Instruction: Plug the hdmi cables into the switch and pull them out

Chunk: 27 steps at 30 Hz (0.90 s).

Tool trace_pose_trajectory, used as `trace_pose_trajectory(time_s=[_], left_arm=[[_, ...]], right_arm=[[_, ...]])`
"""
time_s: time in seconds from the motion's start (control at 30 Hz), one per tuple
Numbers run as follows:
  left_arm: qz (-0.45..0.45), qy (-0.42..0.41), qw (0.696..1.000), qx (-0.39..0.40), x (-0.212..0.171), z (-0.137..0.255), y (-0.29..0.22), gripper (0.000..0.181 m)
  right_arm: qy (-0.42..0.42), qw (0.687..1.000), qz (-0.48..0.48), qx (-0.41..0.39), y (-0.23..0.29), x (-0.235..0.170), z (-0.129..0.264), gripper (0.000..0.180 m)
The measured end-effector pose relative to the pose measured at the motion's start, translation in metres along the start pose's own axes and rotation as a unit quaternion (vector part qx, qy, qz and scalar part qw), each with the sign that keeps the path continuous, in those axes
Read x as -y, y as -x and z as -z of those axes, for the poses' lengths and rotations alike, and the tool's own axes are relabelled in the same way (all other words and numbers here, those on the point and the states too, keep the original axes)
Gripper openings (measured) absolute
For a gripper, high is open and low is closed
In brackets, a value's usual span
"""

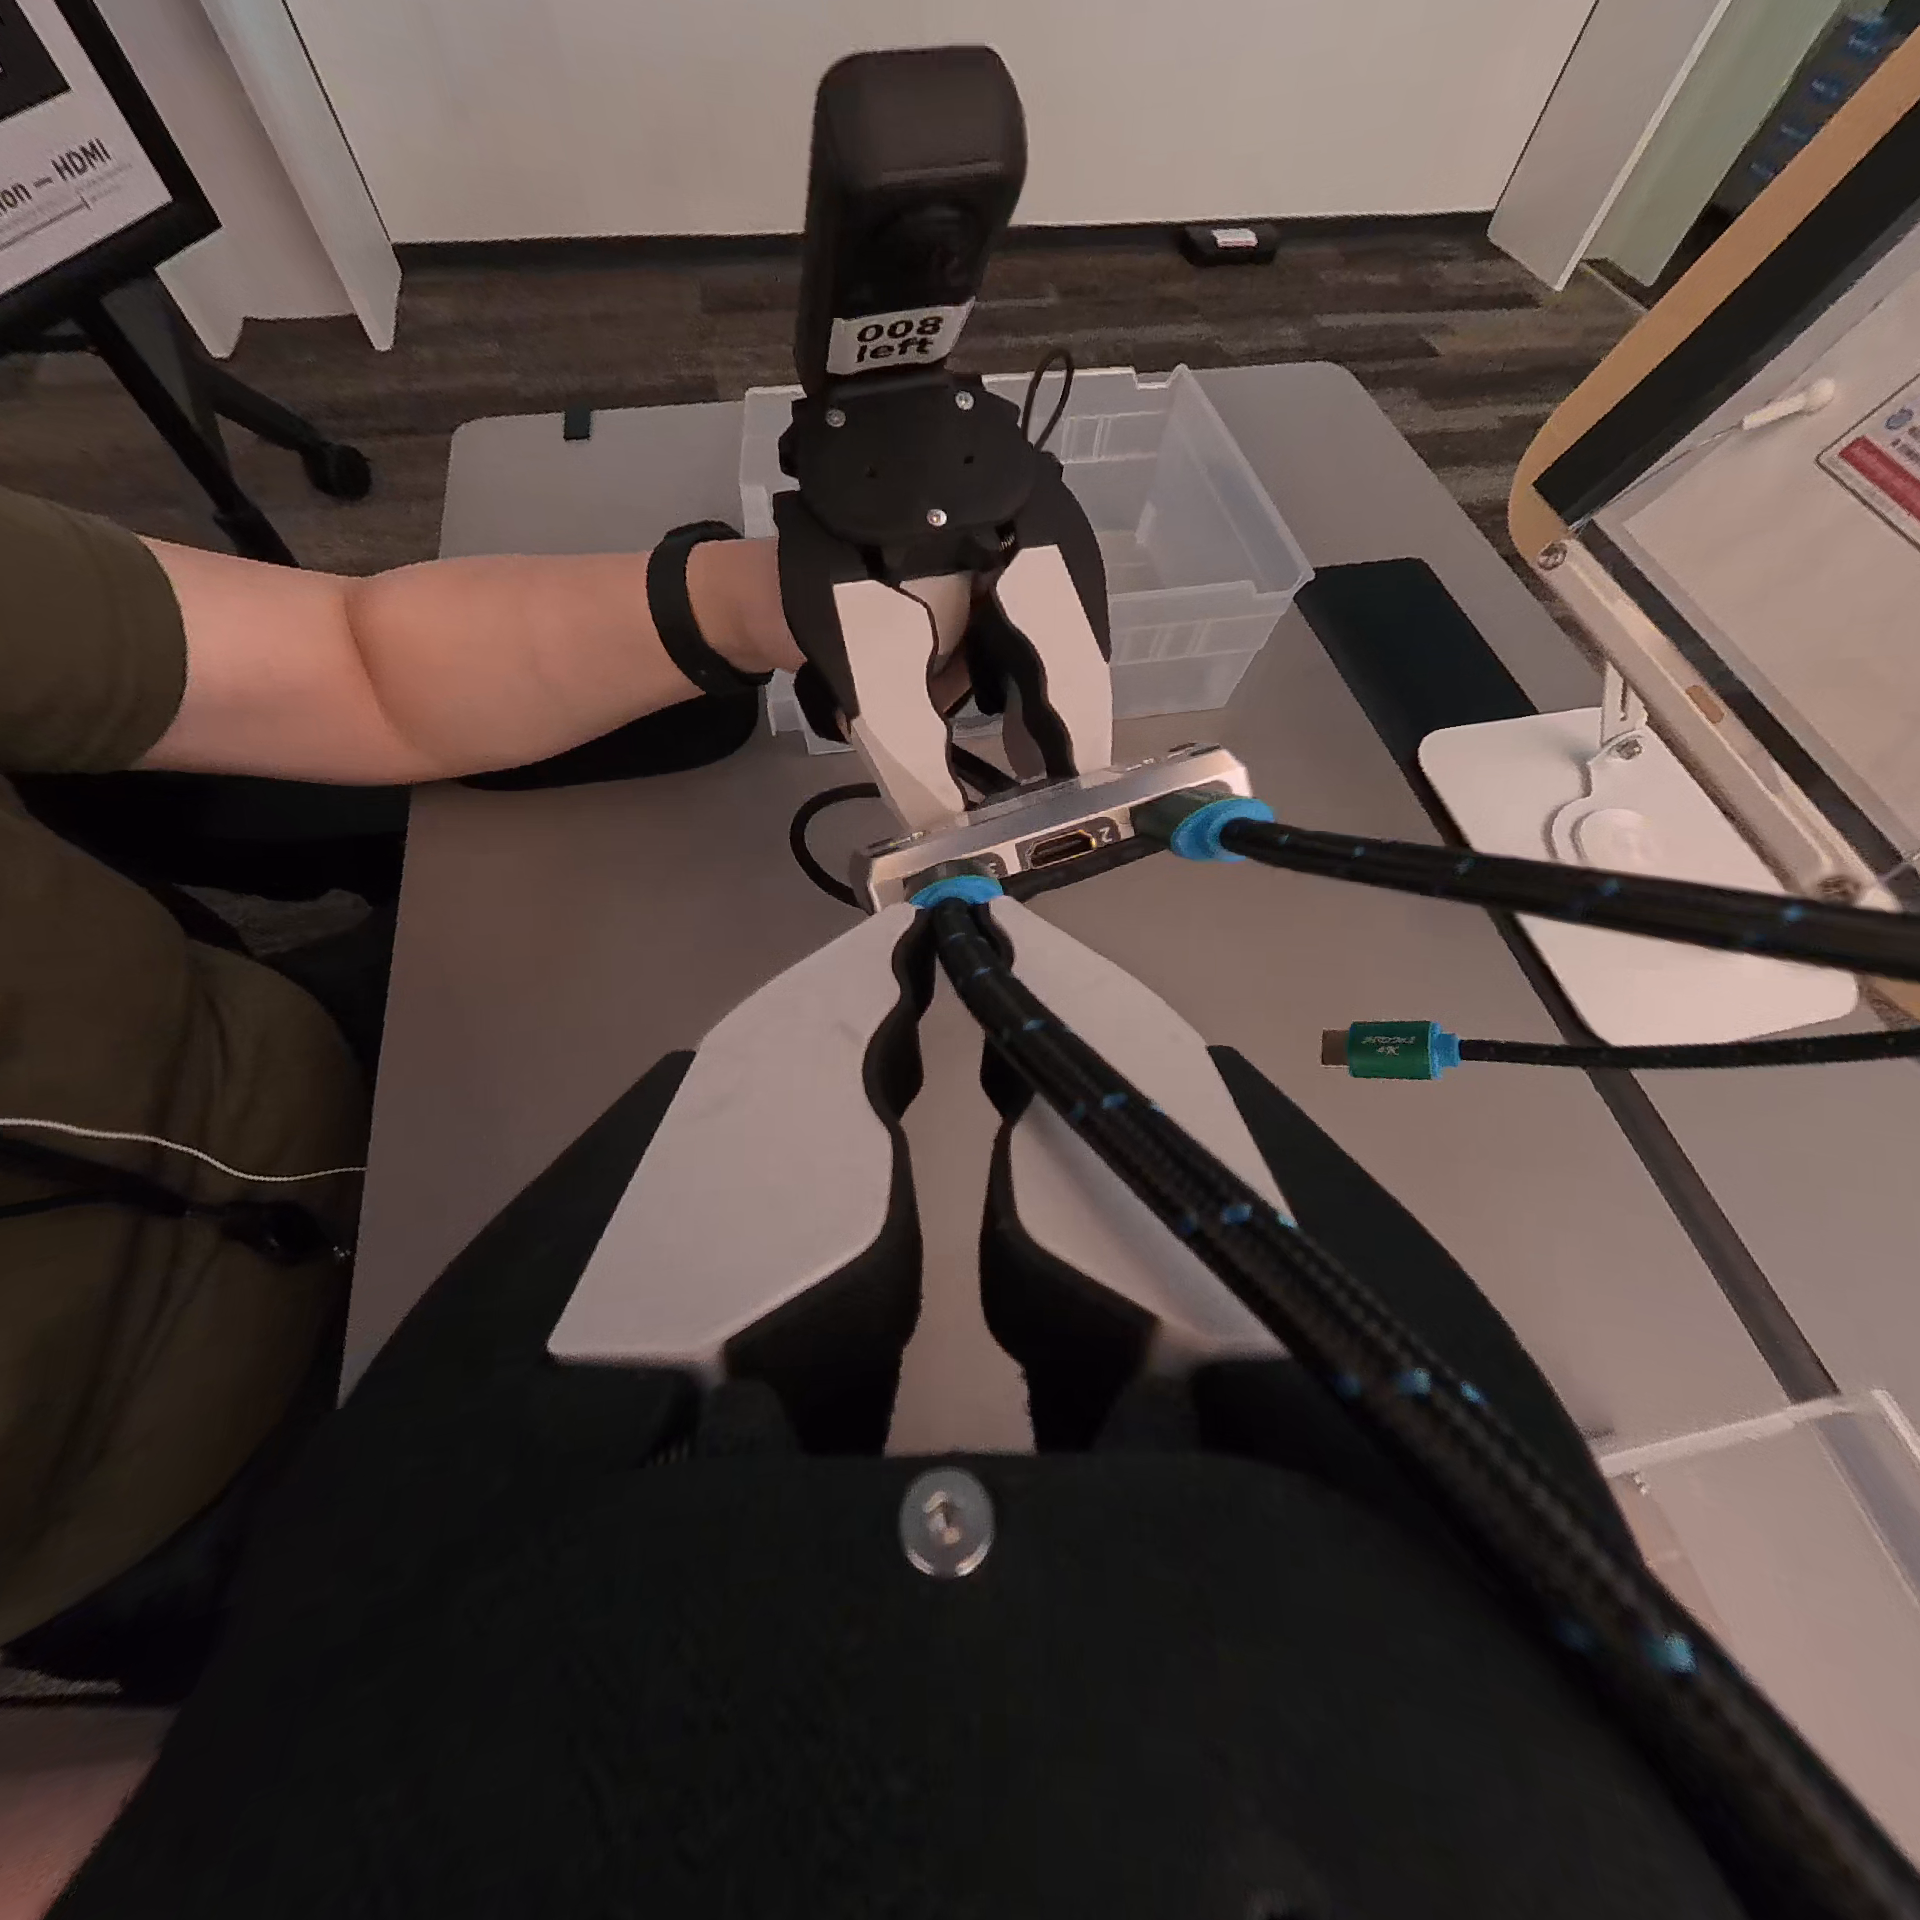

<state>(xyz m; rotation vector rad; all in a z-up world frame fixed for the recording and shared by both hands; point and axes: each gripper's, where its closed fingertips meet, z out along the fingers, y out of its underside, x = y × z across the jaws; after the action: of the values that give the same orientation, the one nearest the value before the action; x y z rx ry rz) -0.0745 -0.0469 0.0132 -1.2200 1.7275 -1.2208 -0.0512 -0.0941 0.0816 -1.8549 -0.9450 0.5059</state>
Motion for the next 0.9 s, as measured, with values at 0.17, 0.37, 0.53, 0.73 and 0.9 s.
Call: trace_pose_trajectory(time_s=[0.17,0.37,0.53,0.73,0.9], left_arm=[[0.007,0.0,1.0,0.012,0.0,0.0,0.004,0.031],[0.034,-0.024,0.998,0.053,0.009,0.001,0.016,0.031],[0.062,-0.009,0.989,0.133,-0.001,0.005,0.038,0.03],[0.066,-0.008,0.978,0.195,-0.007,0.005,0.053,0.03],[0.071,-0.022,0.972,0.223,-0.006,0.008,0.059,0.03]], right_arm=[[-0.005,1.0,-0.004,-0.003,-0.003,0.0,0.0,0.007],[-0.089,0.995,-0.041,-0.031,-0.035,0.01,0.008,0.012],[-0.126,0.988,-0.078,-0.054,-0.059,0.003,0.031,0.014],[-0.107,0.98,-0.168,-0.031,-0.075,-0.019,0.013,0.017],[-0.085,0.962,-0.259,0.019,-0.07,-0.027,-0.029,0.036]])
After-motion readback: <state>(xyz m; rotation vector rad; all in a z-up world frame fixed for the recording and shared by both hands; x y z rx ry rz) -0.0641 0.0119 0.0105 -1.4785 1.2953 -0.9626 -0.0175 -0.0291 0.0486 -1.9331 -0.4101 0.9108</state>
